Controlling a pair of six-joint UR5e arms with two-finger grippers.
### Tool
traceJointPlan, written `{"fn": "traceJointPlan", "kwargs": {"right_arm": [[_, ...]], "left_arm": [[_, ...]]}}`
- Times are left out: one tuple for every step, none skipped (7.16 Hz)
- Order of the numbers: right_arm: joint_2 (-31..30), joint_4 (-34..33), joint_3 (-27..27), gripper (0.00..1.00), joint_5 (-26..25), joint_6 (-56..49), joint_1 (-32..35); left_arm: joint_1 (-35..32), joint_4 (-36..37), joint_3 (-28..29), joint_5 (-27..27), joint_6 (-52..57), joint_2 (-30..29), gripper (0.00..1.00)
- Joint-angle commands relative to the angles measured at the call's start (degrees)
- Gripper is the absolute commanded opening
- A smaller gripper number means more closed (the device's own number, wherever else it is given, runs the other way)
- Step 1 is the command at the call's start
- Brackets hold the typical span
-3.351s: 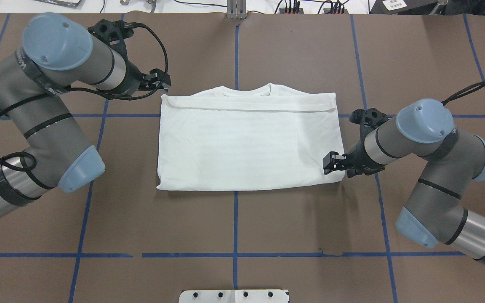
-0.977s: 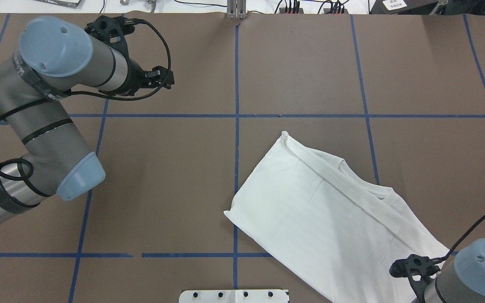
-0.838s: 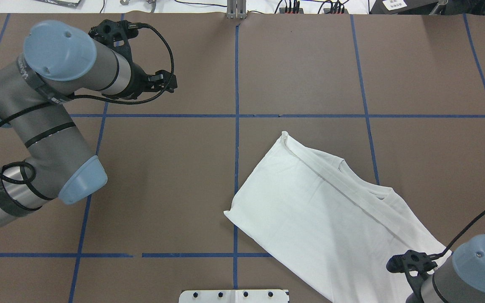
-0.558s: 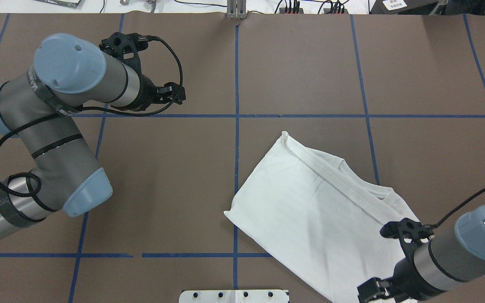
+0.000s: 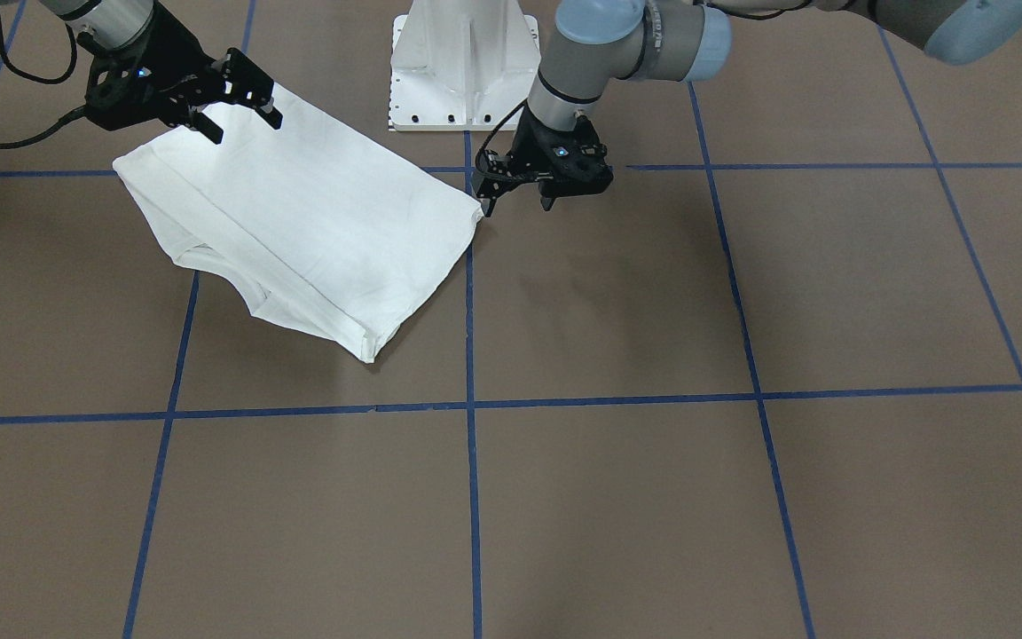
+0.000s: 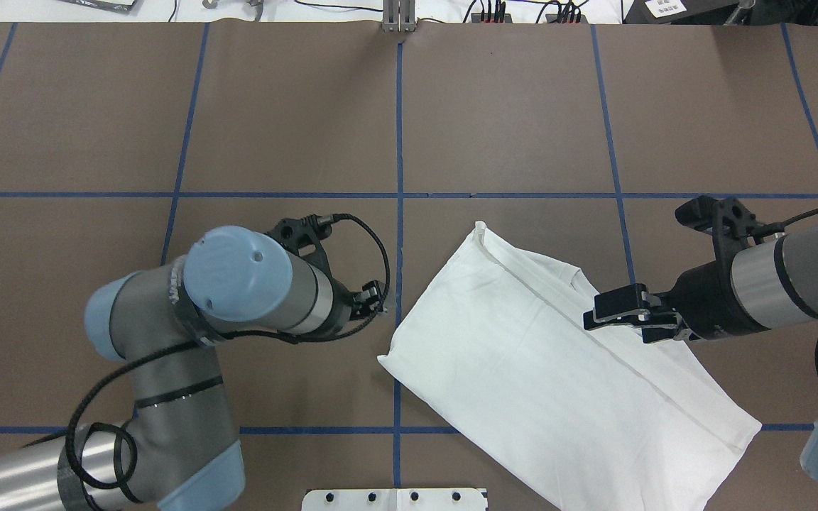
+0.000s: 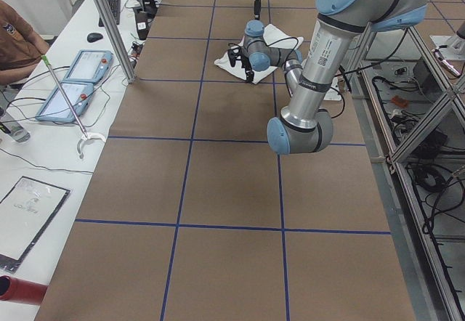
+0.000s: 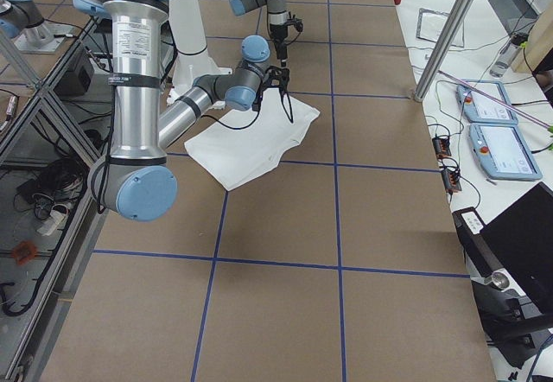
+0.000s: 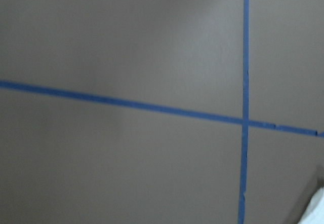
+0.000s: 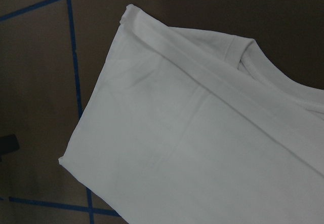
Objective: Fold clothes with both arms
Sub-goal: 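Release the shirt with the right gripper while the left gripper approaches its corner, then grasp the shirt corner nearest the left gripper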
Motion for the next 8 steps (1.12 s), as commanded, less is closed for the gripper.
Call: {"fn": "traceJointPlan", "kwargs": {"right_arm": [[1.36, -0.06, -0.32, 1.00, -0.15, 0.39, 2.58], [1.37, -0.06, -1.01, 1.00, -0.23, 0.39, 2.58], [1.37, -0.06, -1.02, 1.00, -0.15, 0.39, 2.67], [1.28, -0.06, -0.93, 1.00, -0.06, 0.39, 2.75], [1.19, -0.06, -0.93, 1.00, -0.06, 0.39, 2.84], [1.10, -0.06, -1.02, 1.00, -0.15, 0.39, 2.84], [0.93, -0.06, -1.19, 1.00, -0.15, 0.39, 2.76], [0.93, -0.06, -1.11, 1.00, -0.15, 0.39, 2.76]], "left_arm": [[6.25, -0.83, 1.76, 4.39, -7.63, -1.73, 0.86], [6.27, -3.10, 5.78, 4.50, -7.65, -3.82, 0.85], [6.18, -5.91, 8.25, 5.46, -7.47, -3.93, 0.82], [6.18, -6.81, 8.54, 6.60, -7.12, -3.93, 0.81], [6.18, -6.81, 8.72, 6.53, -6.94, -3.84, 0.80], [6.18, -6.90, 8.81, 6.52, -6.86, -3.50, 0.80], [6.18, -6.90, 8.72, 6.44, -6.85, -3.58, 0.79], [6.18, -6.90, 8.72, 6.44, -6.85, -3.58, 0.75]]}}
